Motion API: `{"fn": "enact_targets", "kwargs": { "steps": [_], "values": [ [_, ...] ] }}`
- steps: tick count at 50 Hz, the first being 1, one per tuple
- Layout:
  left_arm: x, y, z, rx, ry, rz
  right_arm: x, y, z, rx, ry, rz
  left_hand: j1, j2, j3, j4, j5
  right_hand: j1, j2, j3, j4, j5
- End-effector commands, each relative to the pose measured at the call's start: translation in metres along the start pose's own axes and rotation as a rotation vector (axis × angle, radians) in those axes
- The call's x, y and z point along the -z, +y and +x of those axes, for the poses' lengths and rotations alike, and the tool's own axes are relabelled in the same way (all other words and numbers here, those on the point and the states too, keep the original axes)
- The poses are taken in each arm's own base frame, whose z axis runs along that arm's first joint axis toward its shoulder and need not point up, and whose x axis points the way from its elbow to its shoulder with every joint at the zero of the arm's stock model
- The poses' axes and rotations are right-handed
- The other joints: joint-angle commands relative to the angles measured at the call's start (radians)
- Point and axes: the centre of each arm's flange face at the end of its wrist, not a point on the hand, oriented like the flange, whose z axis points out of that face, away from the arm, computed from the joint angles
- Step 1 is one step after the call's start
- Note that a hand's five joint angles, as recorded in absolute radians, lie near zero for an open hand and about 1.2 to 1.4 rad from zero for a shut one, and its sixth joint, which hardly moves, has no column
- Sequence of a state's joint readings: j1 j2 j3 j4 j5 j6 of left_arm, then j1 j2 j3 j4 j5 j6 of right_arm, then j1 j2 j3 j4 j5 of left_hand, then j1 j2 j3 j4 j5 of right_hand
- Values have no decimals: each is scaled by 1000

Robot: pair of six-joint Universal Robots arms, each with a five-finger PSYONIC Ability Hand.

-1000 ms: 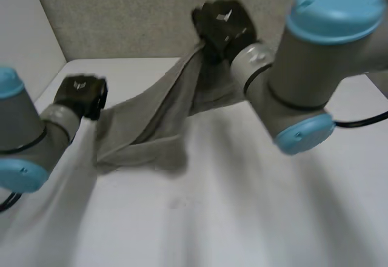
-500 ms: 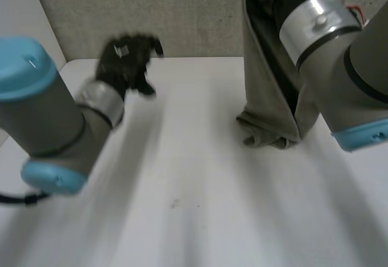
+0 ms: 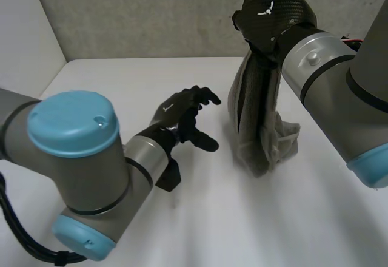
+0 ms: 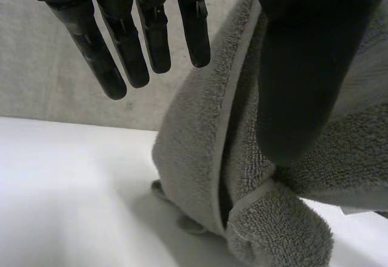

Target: Fold the towel.

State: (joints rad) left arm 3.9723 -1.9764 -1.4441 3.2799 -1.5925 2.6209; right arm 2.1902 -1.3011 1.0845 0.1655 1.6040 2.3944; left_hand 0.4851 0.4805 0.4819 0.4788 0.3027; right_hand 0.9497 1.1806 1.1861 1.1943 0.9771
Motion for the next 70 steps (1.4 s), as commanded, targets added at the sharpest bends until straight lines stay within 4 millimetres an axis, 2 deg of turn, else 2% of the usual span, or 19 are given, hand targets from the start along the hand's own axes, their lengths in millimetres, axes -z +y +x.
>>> {"fn": "enact_targets", "kwargs": {
  "steps": [1, 14, 29, 31, 32, 34, 39, 41, 46, 47, 51, 54, 55, 57, 60, 63, 65, 68, 70],
  "values": [
    [-24, 16, 2, -2, 1, -10, 27, -27, 3, -11, 10, 46, 63, 68, 66, 69, 71, 447, 216, 210, 202, 245],
    [-57, 28, 15, 2, 24, 28, 66, -45, 18, -27, 21, 84, 204, 208, 207, 210, 212, 447, 216, 210, 202, 245],
    [-55, 44, 26, 54, 61, -7, 68, -46, 24, -61, 36, 94, 348, 352, 351, 354, 356, 447, 216, 210, 202, 245],
    [-56, 46, 26, 54, 61, -10, 68, -46, 24, -61, 37, 95, 436, 441, 439, 442, 444, 447, 216, 210, 202, 245],
    [-56, 47, 25, 49, 56, -12, 67, -46, 24, -62, 36, 94, 788, 792, 791, 794, 795, 447, 216, 210, 202, 245],
    [-56, 47, 24, 47, 47, -11, 67, -45, 24, -64, 37, 93, 910, 915, 913, 916, 918, 447, 216, 210, 202, 245],
    [-56, 41, 24, 31, 43, -10, 66, -42, 21, -73, 26, 84, 911, 916, 914, 917, 919, 447, 216, 210, 202, 245],
    [-53, 32, 23, 15, 31, -2, 66, -40, 20, -72, 21, 78, 911, 916, 914, 917, 919, 447, 216, 210, 202, 245],
    [-40, -56, -1, -124, -77, 164, 56, -13, 27, -58, 46, -6, 911, 916, 914, 917, 919, 447, 216, 210, 202, 245],
    [-40, -57, -1, -125, -77, 164, 56, -13, 27, -58, 46, -6, 911, 916, 914, 917, 919, 447, 216, 210, 202, 245],
    [-20, -107, -4, -291, -121, 265, 51, 11, 24, -58, 30, -73, 911, 916, 914, 917, 919, 447, 216, 210, 202, 245],
    [-10, -117, -8, -420, -159, 255, 46, 28, 16, -61, -9, -116, 911, 916, 914, 917, 919, 447, 216, 210, 202, 245],
    [-10, -117, -8, -421, -159, 255, 46, 28, 16, -61, -9, -116, 911, 916, 914, 917, 919, 447, 216, 210, 202, 245],
    [-4, -114, -12, -554, -197, 202, 35, 61, 4, -72, -68, -203, 911, 916, 914, 917, 919, 447, 216, 210, 202, 245],
    [-2, -110, -16, -616, -216, 160, 32, 76, -5, -83, -108, -238, 911, 916, 914, 917, 919, 447, 216, 210, 202, 245],
    [1, -91, -31, -729, -252, 37, 31, 99, -31, -104, -209, -298, 911, 916, 914, 917, 919, 447, 216, 210, 202, 245],
    [1, -61, -48, -807, -267, -101, 32, 118, -53, -142, -280, -348, 911, 916, 914, 917, 919, 447, 216, 210, 202, 245],
    [-1, -41, -59, -837, -272, -175, 31, 126, -62, -177, -297, -364, 911, 916, 914, 917, 919, 447, 216, 210, 202, 245],
    [-6, -8, -78, -866, -276, -281, 30, 140, -74, -249, -297, -388, 850, 855, 854, 857, 858, 447, 216, 210, 202, 245]
  ]
}}
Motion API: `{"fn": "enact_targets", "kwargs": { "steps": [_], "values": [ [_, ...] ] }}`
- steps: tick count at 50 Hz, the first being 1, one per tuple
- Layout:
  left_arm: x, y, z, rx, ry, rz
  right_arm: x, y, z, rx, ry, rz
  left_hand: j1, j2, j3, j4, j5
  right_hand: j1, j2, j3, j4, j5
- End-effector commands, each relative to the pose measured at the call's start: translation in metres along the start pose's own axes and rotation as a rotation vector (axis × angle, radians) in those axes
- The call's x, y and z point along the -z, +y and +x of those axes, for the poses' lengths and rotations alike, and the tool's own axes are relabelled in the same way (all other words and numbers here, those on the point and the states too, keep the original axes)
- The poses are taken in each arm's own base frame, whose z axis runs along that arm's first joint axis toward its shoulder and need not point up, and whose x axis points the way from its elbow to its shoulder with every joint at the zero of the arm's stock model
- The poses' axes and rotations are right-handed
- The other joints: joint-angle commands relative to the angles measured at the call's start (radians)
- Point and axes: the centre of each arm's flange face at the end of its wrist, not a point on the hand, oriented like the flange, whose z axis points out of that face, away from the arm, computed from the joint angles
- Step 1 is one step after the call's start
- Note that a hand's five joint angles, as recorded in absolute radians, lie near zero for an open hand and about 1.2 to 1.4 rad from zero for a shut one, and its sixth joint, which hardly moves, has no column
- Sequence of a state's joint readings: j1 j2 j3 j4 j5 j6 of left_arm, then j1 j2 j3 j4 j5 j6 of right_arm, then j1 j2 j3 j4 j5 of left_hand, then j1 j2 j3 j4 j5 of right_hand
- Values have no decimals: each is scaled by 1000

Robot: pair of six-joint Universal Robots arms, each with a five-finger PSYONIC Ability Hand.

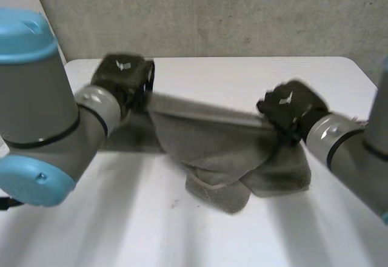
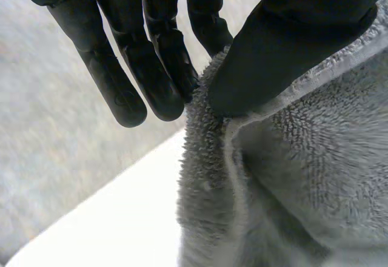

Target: Fold the towel.

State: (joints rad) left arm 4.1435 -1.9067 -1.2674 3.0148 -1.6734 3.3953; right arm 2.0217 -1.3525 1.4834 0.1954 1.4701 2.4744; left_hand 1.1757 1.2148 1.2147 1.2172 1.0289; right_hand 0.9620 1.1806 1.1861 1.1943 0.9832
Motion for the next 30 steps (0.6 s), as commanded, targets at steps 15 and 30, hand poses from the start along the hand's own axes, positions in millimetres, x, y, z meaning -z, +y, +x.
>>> {"fn": "enact_targets", "kwargs": {
  "steps": [15, 30],
  "values": [
    [-11, 94, 23, -144, 49, -184, -36, 54, -49, -212, -91, -54, -653, -692, -692, -695, -681, 434, 216, 210, 202, 239],
    [35, 105, 3, 68, -29, -200, -43, 59, -44, -240, -55, -29, -789, -828, -828, -830, -817, 434, 216, 210, 202, 239]
  ]
}}
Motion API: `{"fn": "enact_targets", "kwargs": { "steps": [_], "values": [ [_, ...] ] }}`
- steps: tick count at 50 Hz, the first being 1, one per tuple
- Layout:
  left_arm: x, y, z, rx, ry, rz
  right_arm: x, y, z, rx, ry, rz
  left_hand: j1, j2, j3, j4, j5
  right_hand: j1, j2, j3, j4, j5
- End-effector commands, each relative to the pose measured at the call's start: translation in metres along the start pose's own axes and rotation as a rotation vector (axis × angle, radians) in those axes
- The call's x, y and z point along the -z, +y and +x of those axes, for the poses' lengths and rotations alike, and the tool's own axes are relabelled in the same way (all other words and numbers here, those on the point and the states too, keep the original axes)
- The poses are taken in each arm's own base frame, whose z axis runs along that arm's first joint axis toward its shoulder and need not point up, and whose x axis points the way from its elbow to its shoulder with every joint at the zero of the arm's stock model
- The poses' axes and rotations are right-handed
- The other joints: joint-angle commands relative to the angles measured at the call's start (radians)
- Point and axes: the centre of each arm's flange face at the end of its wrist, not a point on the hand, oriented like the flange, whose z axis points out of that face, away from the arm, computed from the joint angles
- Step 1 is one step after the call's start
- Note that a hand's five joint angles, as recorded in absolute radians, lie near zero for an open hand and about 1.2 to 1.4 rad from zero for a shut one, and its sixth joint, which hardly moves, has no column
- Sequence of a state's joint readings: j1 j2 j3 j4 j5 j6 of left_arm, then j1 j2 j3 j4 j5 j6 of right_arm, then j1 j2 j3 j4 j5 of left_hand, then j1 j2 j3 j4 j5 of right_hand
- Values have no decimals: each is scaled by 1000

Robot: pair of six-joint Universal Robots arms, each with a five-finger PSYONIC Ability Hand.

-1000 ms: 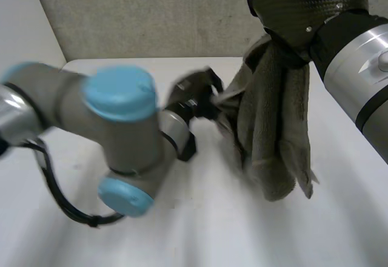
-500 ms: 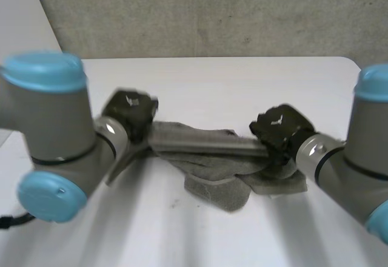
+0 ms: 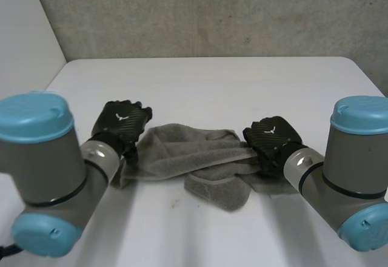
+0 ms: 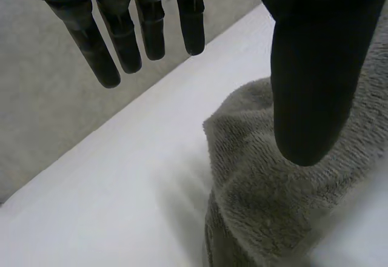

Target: Fold the towel.

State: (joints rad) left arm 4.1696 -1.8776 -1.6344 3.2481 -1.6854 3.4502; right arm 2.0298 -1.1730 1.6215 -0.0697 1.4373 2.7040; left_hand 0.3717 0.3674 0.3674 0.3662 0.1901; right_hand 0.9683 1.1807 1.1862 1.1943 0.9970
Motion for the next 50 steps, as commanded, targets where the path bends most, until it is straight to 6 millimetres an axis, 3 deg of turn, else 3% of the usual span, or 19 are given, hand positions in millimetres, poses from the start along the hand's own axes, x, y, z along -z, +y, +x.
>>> {"fn": "enact_targets", "kwargs": {
  "steps": [1, 6, 11, 14, 19, 33, 36, 37, 39, 41, 47, 49, 50],
  "values": [
    [17, 28, -5, 130, -12, -91, -3, 3, 3, -7, 8, -5, 15, 19, 19, 21, 22, 428, 216, 210, 202, 225],
    [16, 44, -7, 211, -26, -139, -2, 4, 2, -15, 7, -6, 15, 19, 19, 21, 22, 428, 216, 210, 202, 225],
    [4, 64, -1, 250, -26, -169, -3, 4, 3, -48, 6, -7, 38, 43, 43, 44, 46, 428, 216, 210, 202, 225],
    [0, 67, 0, 250, -25, -163, -2, 5, 1, -47, 2, -9, 71, 75, 75, 76, 78, 428, 216, 210, 202, 225],
    [-15, 73, 4, 249, -33, -100, -2, 6, -1, -47, -2, -12, 308, 313, 313, 314, 315, 428, 216, 210, 202, 225],
    [-28, 81, 7, 191, -39, -67, -3, 5, 0, -33, 0, -12, 379, 383, 383, 385, 386, 428, 216, 210, 202, 225],
    [-32, 81, 7, 139, -42, -50, -4, 2, 1, -27, 1, -2, 520, 524, 524, 526, 527, 428, 216, 210, 202, 225],
    [-34, 81, 7, 114, -45, -38, -4, 1, 2, -22, 3, 0, 665, 670, 670, 671, 672, 428, 216, 210, 202, 225],
    [-35, 80, 6, 95, -50, -25, -6, 0, 3, -8, 3, -1, 772, 777, 777, 778, 780, 428, 216, 210, 202, 225],
    [-40, 75, 4, 58, -63, 9, -11, -2, 4, 60, 8, -4, 1023, 1028, 1028, 1029, 1030, 428, 216, 210, 202, 225],
    [-56, 50, -5, -5, -104, 119, -22, -15, 10, 227, 20, -2, 1025, 1029, 1029, 1030, 1032, 428, 216, 210, 202, 225],
    [-70, 18, -15, -71, -151, 228, -33, -44, 21, 286, 79, 80, 1025, 1029, 1029, 1030, 1032, 428, 216, 210, 202, 225],
    [-71, 18, -15, -71, -151, 229, -33, -44, 21, 286, 79, 81, 1025, 1029, 1029, 1030, 1032, 428, 216, 210, 202, 225]
  ]
}}
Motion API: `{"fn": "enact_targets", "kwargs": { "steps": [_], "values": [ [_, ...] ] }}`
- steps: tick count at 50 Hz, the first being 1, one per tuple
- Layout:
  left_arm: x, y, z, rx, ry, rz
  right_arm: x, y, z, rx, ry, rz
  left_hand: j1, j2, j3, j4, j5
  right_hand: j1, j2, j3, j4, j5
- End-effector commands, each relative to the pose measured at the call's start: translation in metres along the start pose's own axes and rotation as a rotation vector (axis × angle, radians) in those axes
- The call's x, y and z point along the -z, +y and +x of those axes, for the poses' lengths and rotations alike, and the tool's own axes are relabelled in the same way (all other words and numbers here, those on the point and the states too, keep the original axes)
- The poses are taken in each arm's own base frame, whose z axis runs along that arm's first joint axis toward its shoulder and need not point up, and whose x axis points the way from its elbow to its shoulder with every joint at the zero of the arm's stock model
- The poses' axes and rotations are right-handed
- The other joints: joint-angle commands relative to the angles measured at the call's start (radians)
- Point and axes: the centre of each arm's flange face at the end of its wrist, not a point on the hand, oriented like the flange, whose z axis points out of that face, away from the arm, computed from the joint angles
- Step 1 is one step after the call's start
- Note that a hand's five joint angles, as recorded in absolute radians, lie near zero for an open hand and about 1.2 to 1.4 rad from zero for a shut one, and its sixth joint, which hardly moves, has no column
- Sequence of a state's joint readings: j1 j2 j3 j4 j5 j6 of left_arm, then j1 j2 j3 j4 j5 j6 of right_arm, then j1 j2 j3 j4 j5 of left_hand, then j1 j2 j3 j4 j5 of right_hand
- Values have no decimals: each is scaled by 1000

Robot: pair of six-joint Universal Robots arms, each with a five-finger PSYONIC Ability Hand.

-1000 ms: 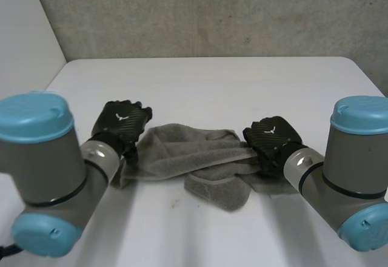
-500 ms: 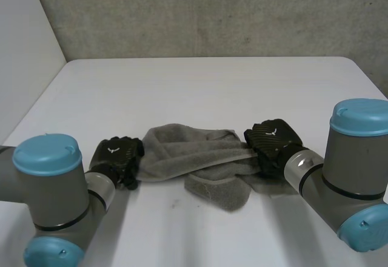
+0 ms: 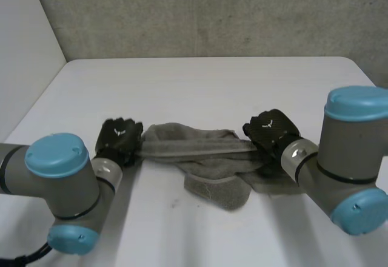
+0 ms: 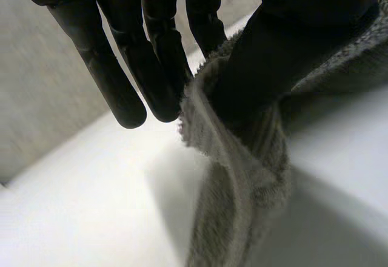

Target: Fold the towel.

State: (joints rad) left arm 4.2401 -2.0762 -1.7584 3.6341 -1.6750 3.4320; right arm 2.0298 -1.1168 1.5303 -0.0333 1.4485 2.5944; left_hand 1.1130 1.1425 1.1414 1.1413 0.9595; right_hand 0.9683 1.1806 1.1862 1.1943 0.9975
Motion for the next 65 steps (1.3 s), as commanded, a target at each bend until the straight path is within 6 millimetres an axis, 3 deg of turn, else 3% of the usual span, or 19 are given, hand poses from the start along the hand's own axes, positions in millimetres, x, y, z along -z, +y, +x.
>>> {"fn": "enact_targets", "kwargs": {
  "steps": [1, 5, 7, 8, 10, 14, 17, 21, 26, 27, 29, 32, 34, 35, 37, 41, 56, 60, 65],
  "values": [
    [-38, -70, -17, -138, -101, 261, -24, -57, 30, 191, 128, 148, 283, 254, 255, 255, 262, 428, 216, 210, 202, 224],
    [-56, -122, -30, -186, -166, 424, -34, -110, 58, 207, 276, 362, 283, 254, 255, 255, 262, 428, 216, 210, 202, 224],
    [-65, -186, -47, -201, -221, 625, -30, -165, 89, 240, 479, 641, 283, 254, 255, 255, 262, 428, 216, 210, 202, 224],
    [-65, -186, -47, -201, -221, 626, -30, -166, 89, 240, 480, 642, 283, 254, 255, 255, 262, 428, 216, 210, 202, 224],
    [-60, -246, -70, -186, -302, 823, -9, -211, 114, 253, 686, 932, 283, 254, 255, 255, 262, 428, 216, 210, 202, 224],
    [-51, -277, -92, -161, -378, 930, 14, -232, 125, 261, 804, 1094, 283, 254, 255, 255, 262, 428, 216, 210, 202, 224],
    [-41, -283, -98, -130, -378, 944, 18, -223, 119, 259, 772, 1058, 283, 254, 255, 255, 262, 428, 216, 210, 202, 224],
    [-41, -259, -92, -108, -331, 869, 12, -199, 107, 253, 699, 953, 283, 254, 255, 255, 262, 428, 216, 210, 202, 224],
    [-42, -174, -64, -131, -214, 626, -6, -131, 68, 237, 469, 630, 283, 254, 255, 255, 262, 428, 216, 210, 202, 224],
    [-42, -174, -64, -131, -214, 625, -6, -131, 68, 237, 469, 629, 283, 254, 255, 255, 262, 428, 216, 210, 202, 224],
    [-37, -124, -48, -141, -151, 485, -9, -96, 47, 222, 343, 451, 283, 254, 255, 255, 262, 428, 216, 210, 202, 224],
    [-33, -99, -40, -146, -114, 414, -11, -79, 36, 212, 279, 367, 283, 254, 255, 255, 262, 428, 216, 210, 202, 224],
    [-24, -48, -24, -153, -42, 267, -18, -39, 12, 191, 148, 204, 283, 254, 255, 255, 262, 428, 216, 210, 202, 224],
    [-24, -48, -24, -153, -41, 267, -18, -39, 12, 191, 147, 203, 283, 254, 255, 255, 262, 428, 216, 210, 202, 224],
    [-12, -7, -11, -162, 17, 134, -27, -10, -4, 180, 82, 103, 283, 254, 255, 255, 262, 428, 216, 210, 202, 224],
    [15, 24, -3, -199, 81, -27, -30, 15, -17, 171, 32, 19, 283, 254, 255, 255, 262, 428, 216, 210, 202, 224],
    [60, 6, -6, -213, 111, -82, 7, 15, 0, -44, 3, -73, 191, 161, 162, 162, 170, 428, 216, 210, 202, 224],
    [56, 6, -11, -205, 89, -64, 21, 10, 2, -140, -44, -30, -191, -221, -220, -220, -213, 428, 216, 210, 202, 224],
    [46, 13, -15, -196, 54, -40, 27, 9, -3, -187, -103, -9, -180, -210, -209, -209, -201, 428, 216, 210, 202, 224]
  ]
}}
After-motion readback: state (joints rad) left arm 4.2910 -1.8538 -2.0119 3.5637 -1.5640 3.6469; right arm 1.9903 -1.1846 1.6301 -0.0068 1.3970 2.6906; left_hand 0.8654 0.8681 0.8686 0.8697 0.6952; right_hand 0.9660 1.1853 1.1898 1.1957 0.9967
